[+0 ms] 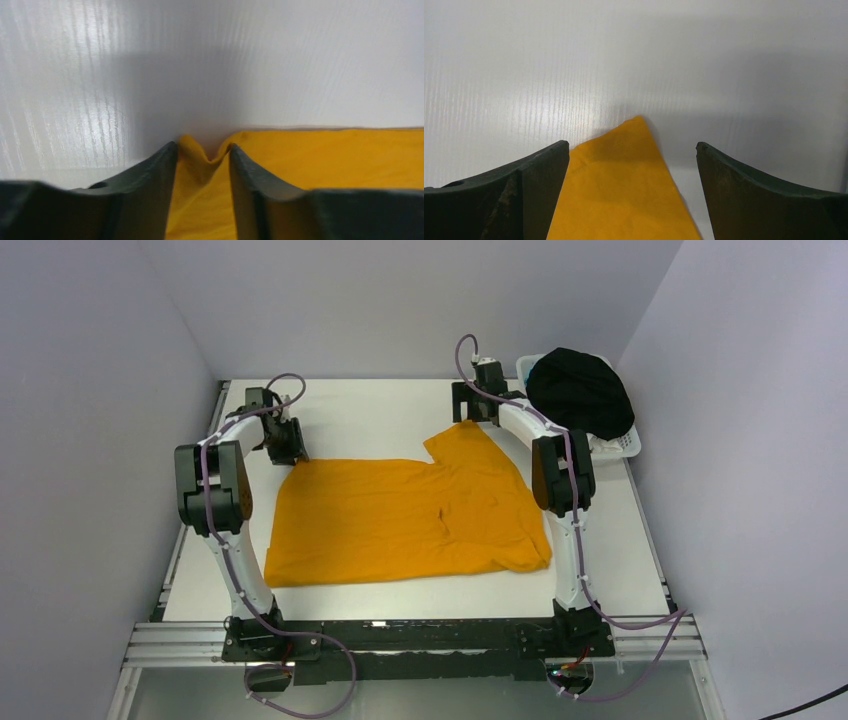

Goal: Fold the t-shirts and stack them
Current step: Grab the side of the flattened tshirt furthest away from the robot with both arms, then fold the other side of the tshirt into a rectangle

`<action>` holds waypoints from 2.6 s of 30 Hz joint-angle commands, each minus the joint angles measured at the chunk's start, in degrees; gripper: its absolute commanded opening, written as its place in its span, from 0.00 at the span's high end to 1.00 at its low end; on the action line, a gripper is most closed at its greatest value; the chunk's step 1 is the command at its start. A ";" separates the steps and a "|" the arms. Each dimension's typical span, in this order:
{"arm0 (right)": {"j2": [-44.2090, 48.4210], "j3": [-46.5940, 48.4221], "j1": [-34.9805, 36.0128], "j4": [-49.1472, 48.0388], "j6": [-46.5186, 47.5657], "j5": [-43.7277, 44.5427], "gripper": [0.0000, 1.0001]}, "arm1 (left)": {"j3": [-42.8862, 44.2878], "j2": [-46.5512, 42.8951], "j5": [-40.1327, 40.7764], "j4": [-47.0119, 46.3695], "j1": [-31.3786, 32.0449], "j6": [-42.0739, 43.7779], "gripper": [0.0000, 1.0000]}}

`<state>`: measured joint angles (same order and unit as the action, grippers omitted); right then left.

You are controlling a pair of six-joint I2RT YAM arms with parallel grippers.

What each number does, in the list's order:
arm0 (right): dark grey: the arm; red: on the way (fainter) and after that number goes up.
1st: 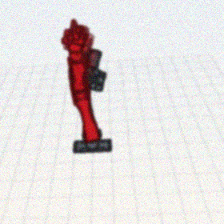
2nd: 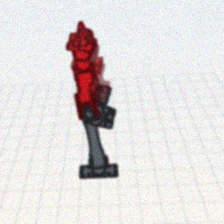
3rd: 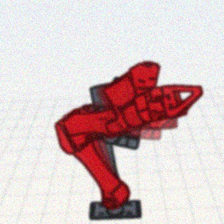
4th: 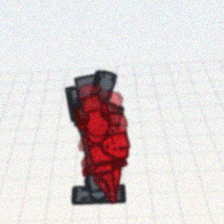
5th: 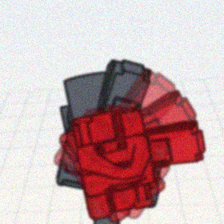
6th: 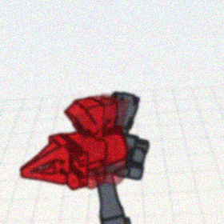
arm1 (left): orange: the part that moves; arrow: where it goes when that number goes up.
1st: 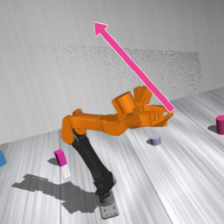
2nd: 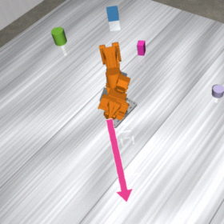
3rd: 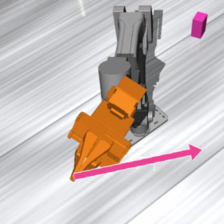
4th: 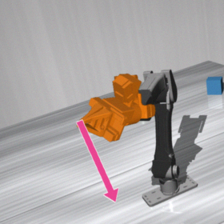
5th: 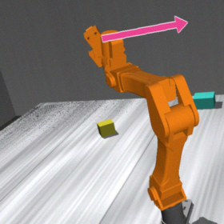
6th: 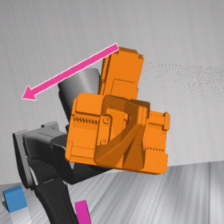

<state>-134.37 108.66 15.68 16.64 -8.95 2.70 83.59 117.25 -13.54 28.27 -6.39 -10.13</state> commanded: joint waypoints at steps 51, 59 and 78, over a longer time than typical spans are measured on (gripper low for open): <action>25.96 -29.04 8.28 -8.32 -0.15 0.94 1.00 | -17.49 -18.63 -0.33 -9.94 5.26 -4.03 1.00; 41.07 -41.40 12.96 -6.50 -1.86 6.05 1.00 | -28.46 -29.84 2.40 -12.98 5.95 -5.81 1.00; 63.93 -58.00 14.37 2.65 -7.37 13.62 1.00 | -48.53 -52.21 4.74 -16.99 5.95 -9.82 1.00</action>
<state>-74.59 52.27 30.15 17.78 -14.72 14.15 37.21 68.18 -9.08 13.76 -0.49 -19.27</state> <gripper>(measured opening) 0.023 0.022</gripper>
